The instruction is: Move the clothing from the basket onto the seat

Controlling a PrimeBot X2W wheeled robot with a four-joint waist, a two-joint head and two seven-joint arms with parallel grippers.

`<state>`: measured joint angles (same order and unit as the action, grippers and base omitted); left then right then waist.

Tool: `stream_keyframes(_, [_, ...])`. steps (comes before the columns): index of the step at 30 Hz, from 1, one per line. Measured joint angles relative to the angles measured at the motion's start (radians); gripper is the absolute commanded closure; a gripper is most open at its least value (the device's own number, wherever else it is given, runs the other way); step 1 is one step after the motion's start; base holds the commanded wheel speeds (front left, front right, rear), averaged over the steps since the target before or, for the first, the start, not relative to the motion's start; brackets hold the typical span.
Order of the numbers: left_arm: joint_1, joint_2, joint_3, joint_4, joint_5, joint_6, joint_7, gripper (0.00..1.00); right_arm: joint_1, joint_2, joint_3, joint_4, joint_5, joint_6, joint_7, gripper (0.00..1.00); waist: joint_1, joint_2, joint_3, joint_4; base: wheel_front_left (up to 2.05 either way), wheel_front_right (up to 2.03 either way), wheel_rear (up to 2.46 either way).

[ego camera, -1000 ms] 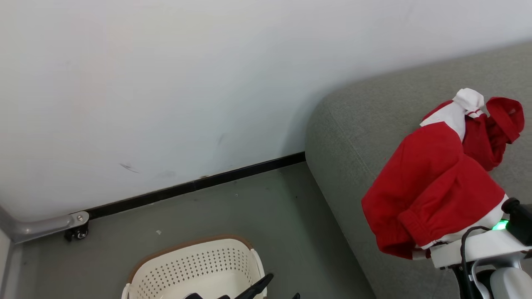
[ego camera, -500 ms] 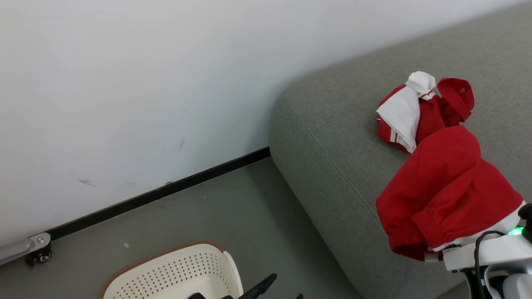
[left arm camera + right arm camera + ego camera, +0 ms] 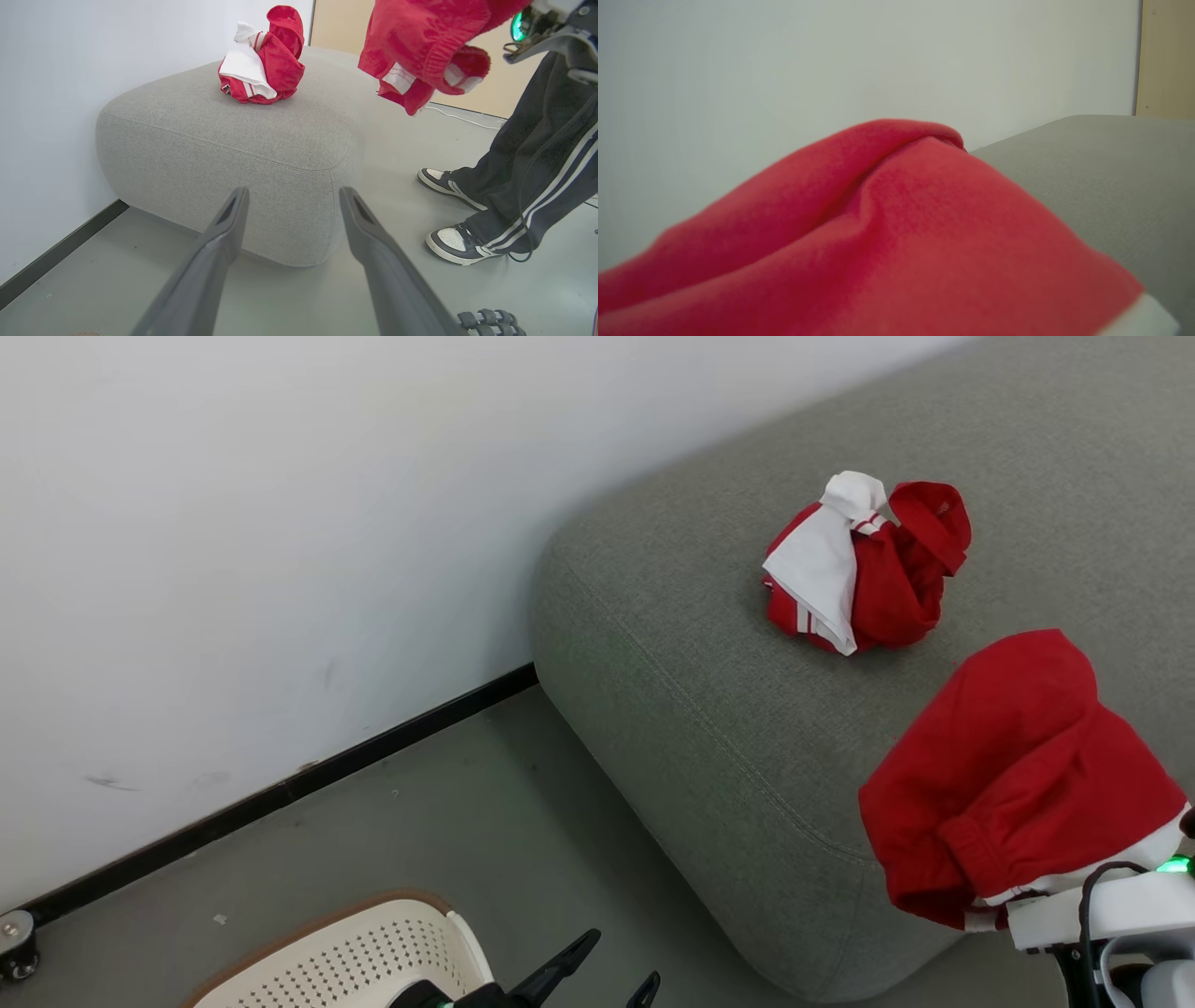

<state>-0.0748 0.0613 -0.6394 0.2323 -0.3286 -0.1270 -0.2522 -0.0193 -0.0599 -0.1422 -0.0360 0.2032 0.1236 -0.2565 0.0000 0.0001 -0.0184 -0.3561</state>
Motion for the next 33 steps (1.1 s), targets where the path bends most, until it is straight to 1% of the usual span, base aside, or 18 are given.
stream_keyframes(11, [0.000, -0.002, 0.038, -0.010, 0.018, 0.000, 0.000, 0.00, 0.000, 0.002, -0.020, 0.022, -0.003, 0.000, 0.000, 1.00, 0.0000, 0.0000, 0.019, -0.056, 0.00, 0.00, 0.00])
stream_keyframes(16, [0.000, -0.002, 0.042, -0.015, 0.032, 0.000, 0.000, 0.00, -0.005, 0.007, -0.080, 0.050, -0.007, 0.000, 0.000, 1.00, 0.0000, 0.0000, 0.031, -0.071, 0.00, 0.00, 0.00])
stream_keyframes(20, [0.001, -0.002, 0.040, -0.017, 0.043, 0.000, 0.000, 0.00, -0.012, 0.016, -0.133, 0.077, -0.007, 0.000, 0.000, 1.00, 0.0000, 0.0000, 0.046, -0.077, 0.00, 0.00, 0.00])
stream_keyframes(25, [0.001, 0.001, 0.029, -0.017, 0.058, 0.000, 0.000, 0.00, -0.049, 0.019, -0.162, 0.095, -0.007, 0.000, 0.000, 1.00, 0.0000, 0.0000, 0.065, -0.078, 0.00, 0.00, 0.00])
stream_keyframes(33, [0.003, 0.010, 0.007, -0.016, 0.067, 0.000, 0.000, 0.00, -0.123, 0.007, -0.164, 0.126, -0.009, 0.000, 0.000, 1.00, 0.0000, 0.0000, 0.104, -0.079, 0.00, 0.00, 0.00])
